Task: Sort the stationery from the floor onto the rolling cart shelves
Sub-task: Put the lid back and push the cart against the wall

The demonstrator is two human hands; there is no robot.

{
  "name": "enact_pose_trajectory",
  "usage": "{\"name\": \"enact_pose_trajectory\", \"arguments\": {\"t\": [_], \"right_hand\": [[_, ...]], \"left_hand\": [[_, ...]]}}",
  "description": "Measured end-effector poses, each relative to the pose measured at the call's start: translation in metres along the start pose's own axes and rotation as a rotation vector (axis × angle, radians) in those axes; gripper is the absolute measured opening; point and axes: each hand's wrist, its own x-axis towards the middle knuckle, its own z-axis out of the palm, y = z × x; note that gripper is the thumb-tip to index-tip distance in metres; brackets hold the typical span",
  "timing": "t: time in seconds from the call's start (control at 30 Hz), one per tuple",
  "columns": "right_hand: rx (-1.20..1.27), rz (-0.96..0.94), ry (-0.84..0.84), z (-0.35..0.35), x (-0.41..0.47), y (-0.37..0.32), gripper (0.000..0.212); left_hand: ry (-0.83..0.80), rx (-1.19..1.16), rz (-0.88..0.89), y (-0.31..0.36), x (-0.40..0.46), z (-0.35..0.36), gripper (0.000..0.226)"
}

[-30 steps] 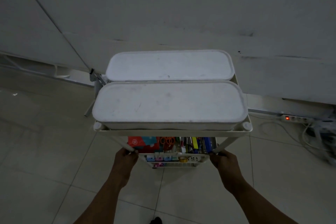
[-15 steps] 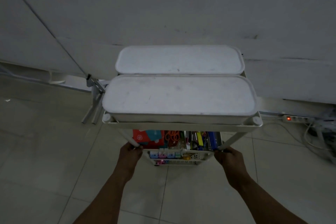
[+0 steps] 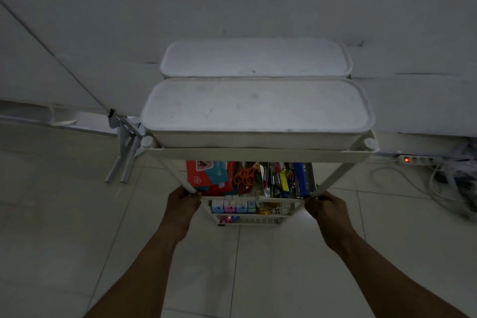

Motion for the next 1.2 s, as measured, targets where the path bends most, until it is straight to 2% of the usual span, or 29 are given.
{"name": "enact_pose_trajectory", "arguments": {"t": [0.1, 0.37, 1.2], "right_hand": [[-0.003, 0.008, 0.004, 0.004, 0.009, -0.006, 0.028], [0.029, 0.023, 0.022, 0.013, 0.039, -0.021, 0.033], [0.074, 0.002, 0.079, 0.032, 0.115, -0.055, 0.031]], "left_hand": [[-0.001, 0.006, 0.002, 0.008, 0.011, 0.005, 0.025], [-0.014, -0.001, 0.017, 0.026, 0.041, 0.019, 0.022], [-0.076, 0.054, 0.047, 0.081, 0.119, 0.059, 0.024]]}}
